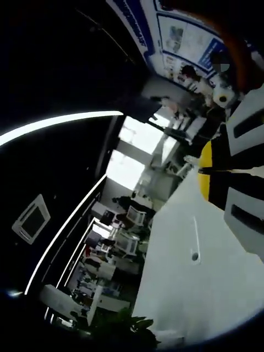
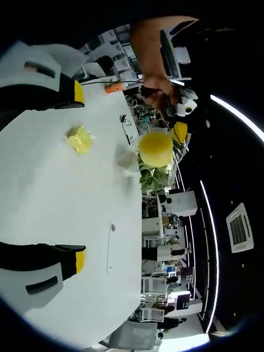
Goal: Compare the silicone blocks by pressing each to a similar depth, holding the contact briefly, and releasing to observe deformation and rebound differences across the visible hardness samples.
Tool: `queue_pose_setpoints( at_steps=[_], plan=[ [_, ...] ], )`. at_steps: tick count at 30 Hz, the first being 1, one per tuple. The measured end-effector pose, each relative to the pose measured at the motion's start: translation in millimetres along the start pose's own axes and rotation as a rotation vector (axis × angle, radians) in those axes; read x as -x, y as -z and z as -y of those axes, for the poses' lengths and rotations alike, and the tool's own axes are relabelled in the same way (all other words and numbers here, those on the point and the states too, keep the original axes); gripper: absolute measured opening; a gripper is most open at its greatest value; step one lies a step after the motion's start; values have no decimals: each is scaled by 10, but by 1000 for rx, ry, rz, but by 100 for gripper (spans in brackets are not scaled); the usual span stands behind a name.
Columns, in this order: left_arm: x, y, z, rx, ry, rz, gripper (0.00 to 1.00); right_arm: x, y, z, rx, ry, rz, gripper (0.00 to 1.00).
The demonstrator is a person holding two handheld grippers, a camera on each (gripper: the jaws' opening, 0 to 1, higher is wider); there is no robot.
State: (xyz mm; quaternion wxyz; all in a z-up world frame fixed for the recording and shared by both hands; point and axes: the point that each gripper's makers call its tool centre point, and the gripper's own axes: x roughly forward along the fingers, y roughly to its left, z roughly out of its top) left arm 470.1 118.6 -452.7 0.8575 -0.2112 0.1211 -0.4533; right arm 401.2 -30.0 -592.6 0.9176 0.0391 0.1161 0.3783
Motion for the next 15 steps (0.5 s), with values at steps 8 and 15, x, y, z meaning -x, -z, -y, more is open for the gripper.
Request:
queue_pose_setpoints(
  at_steps=[8, 15],
  plan=[
    [35, 20, 164, -9, 54, -24, 0, -157, -324, -62, 53, -69, 33, 96],
    [31, 93, 349, -17, 101, -47, 0, -242, -583, -190, 68, -135, 99, 96]
  ],
)
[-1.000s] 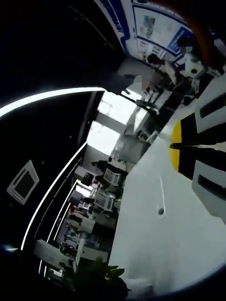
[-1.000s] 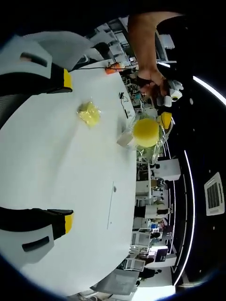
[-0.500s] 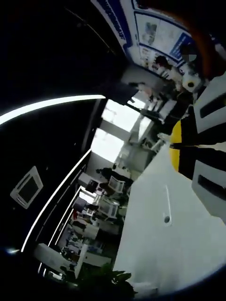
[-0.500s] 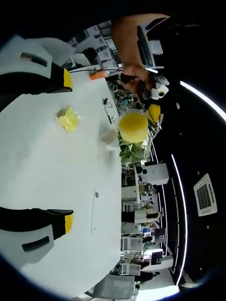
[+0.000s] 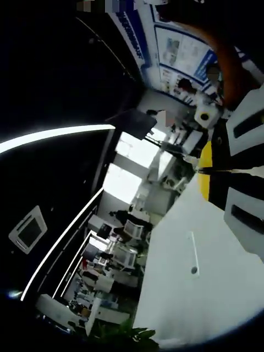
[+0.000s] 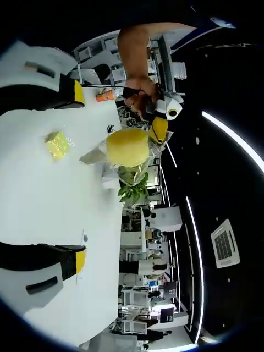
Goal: Compare the silicone blocks by pressing each to a similar depth, holding the contact briefly, and releasing to observe deformation and rebound differences across the visible hardness samples.
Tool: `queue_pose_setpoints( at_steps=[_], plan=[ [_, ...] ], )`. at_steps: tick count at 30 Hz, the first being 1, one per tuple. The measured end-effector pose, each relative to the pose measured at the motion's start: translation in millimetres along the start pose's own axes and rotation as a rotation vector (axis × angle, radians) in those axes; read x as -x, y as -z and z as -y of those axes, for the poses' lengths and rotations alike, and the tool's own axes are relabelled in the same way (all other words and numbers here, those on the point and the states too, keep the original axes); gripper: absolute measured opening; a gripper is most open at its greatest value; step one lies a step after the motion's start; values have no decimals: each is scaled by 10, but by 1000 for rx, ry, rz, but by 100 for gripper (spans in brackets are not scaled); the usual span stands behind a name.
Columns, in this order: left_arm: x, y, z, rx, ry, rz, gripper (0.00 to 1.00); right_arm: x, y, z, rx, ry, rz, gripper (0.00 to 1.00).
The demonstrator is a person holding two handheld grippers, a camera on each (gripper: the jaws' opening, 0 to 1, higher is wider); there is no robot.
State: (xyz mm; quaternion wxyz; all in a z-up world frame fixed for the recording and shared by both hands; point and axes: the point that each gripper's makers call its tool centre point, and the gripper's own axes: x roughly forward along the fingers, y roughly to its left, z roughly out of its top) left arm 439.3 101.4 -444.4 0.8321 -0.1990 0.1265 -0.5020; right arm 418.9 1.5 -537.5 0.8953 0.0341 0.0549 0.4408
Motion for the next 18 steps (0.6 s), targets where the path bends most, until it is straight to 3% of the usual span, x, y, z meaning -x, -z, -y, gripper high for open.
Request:
queue_pose_setpoints(
  at_steps=[7, 18],
  plan=[
    [-36, 62, 145, 5, 37, -15, 0, -120, -136, -142, -13, -74, 37, 96],
    [-18, 63, 307, 22, 81, -6, 0, -272, -215, -400, -3, -223, 45, 73]
  ],
)
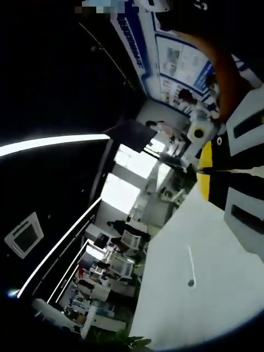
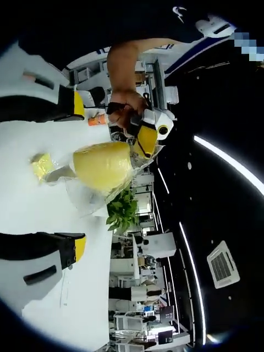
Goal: Compare the silicone blocks by pressing each to a similar depth, holding the contact briefly, and releasing to observe deformation and rebound differences across the visible hardness samples.
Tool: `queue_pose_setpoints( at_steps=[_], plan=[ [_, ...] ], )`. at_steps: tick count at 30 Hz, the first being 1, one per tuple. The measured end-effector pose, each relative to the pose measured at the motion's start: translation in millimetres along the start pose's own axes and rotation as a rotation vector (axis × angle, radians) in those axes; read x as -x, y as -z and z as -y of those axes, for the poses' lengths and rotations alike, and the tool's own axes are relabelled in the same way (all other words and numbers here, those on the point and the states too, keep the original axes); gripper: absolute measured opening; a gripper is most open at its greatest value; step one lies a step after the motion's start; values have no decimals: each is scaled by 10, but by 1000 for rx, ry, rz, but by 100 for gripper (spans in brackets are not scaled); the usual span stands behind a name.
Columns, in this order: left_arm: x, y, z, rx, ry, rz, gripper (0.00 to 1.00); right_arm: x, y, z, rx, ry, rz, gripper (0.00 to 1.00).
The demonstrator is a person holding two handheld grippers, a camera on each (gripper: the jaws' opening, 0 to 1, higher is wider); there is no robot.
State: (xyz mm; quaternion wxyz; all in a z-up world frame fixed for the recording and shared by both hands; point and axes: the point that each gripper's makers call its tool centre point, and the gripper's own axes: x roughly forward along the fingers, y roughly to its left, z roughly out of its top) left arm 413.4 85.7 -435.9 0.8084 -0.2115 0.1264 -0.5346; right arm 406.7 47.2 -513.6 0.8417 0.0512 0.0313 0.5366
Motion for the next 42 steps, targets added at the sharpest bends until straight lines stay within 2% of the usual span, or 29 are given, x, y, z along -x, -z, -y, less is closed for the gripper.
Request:
queue_pose_setpoints(
  at_steps=[8, 12, 18, 21, 25, 27, 34, 40, 42],
  plan=[
    [-10, 45, 71, 11, 23, -9, 0, -75, -109, -66, -17, -43, 68, 57],
    [-23, 42, 107, 19, 34, -6, 0, -117, -115, -102, -26, -69, 70, 52],
    [-20, 28, 130, 30, 41, 4, 0, -127, -133, -167, -39, -101, 83, 37],
    [-20, 23, 135, 30, 41, 7, 0, -142, -124, -177, -80, -108, 80, 39],
    [-13, 12, 135, 38, 39, 15, 0, -125, -162, -177, -78, -116, 97, 31],
    [-9, 13, 137, 39, 38, 16, 0, -123, -172, -178, -86, -119, 99, 30],
    [7, 8, 120, 30, 28, 21, 0, -122, -170, -219, -99, -135, 86, 25],
    [66, 56, 81, 16, 22, 20, 0, -121, -108, -277, -111, -163, 33, 20],
    [79, 96, 63, -17, 8, 12, 0, -120, -74, -302, -116, -175, 13, 17]
  ],
)
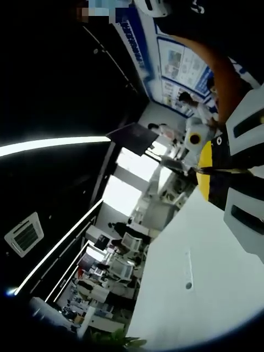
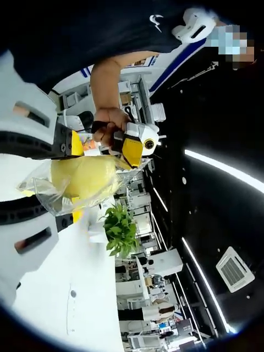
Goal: Compare the silicone blocks by pressing each to a similar depth, holding the contact briefly, and releasing to observe deformation and rebound differences across the visible hardness samples.
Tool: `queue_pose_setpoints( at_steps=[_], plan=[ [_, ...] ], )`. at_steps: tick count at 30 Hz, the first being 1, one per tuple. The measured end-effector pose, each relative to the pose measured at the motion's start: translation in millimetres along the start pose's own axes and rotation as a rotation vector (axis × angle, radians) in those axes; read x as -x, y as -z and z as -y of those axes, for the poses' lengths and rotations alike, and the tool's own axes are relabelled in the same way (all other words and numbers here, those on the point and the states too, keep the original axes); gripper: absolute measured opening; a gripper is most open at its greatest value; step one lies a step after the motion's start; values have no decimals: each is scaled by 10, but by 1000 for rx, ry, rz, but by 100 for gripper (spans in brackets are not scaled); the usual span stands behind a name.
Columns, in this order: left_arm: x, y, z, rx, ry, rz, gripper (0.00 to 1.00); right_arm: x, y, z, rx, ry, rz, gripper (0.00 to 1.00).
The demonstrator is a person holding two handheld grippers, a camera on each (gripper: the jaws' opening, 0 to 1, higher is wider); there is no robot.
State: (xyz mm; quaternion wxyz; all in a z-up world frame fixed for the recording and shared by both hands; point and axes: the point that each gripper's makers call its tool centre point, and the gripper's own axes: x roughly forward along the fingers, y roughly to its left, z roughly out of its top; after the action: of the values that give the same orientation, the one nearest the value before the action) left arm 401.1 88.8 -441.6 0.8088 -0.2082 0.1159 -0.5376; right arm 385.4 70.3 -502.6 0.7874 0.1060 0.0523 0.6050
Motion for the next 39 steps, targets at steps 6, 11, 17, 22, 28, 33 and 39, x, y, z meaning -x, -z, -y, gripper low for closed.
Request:
queue_pose_setpoints(
  at_steps=[6, 11, 17, 22, 28, 33, 39],
  plan=[
    [37, 46, -22, 6, 4, -8, 0, -11, 35, -24, -32, -10, -37, 13],
    [42, 57, -16, -37, 7, -12, 0, 1, 22, -22, -40, -13, -88, 9],
    [51, 74, -11, -67, 14, -31, 0, 10, 31, -27, -56, -14, -141, 6],
    [57, 145, -54, -71, 0, -62, 0, 17, 107, -24, -79, -12, -183, 3],
    [62, 189, -56, -108, 10, -79, 0, 30, 143, -27, -91, -16, -204, 2],
    [53, 177, -45, -159, 17, -71, 0, 38, 129, -23, -88, -17, -208, 1],
    [60, 189, -40, -110, 17, -73, 0, 49, 127, -32, -72, -19, -214, 0]
  ],
)
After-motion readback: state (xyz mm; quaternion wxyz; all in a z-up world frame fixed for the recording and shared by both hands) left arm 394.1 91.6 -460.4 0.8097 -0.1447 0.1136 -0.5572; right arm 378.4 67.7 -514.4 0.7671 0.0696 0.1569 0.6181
